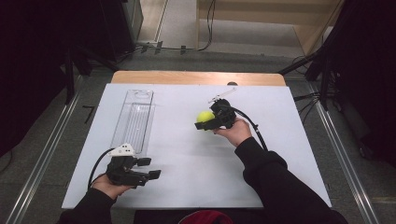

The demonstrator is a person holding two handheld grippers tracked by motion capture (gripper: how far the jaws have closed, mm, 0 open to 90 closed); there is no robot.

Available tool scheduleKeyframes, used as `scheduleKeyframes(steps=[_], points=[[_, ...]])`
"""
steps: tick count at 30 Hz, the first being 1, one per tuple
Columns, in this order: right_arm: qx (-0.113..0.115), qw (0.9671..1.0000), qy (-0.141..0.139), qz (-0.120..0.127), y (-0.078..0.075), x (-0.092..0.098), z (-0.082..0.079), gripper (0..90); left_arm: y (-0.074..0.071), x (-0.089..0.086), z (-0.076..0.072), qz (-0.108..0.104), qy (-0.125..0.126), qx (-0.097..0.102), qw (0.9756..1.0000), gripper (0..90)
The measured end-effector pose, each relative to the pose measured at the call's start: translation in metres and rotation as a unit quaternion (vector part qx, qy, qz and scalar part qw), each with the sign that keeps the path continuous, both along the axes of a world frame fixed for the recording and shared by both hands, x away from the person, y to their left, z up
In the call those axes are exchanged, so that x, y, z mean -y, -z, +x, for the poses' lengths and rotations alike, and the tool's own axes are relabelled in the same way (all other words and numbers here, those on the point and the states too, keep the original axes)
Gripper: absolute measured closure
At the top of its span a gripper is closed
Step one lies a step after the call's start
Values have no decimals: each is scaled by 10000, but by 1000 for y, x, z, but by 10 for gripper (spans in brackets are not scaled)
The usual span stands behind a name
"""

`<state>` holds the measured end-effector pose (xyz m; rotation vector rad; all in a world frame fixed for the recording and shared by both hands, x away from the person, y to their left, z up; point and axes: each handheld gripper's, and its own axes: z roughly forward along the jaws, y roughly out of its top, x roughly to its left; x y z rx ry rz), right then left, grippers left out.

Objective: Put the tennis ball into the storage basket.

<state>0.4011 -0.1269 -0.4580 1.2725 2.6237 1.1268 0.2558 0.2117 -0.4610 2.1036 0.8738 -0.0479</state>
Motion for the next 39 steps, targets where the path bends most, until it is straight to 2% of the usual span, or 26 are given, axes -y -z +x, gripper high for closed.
scheduleKeyframes(steps=[39], points=[[-1,9993,-375,23,3,-31,-15,238,0,0,0,17,-13,24,10000,309]])
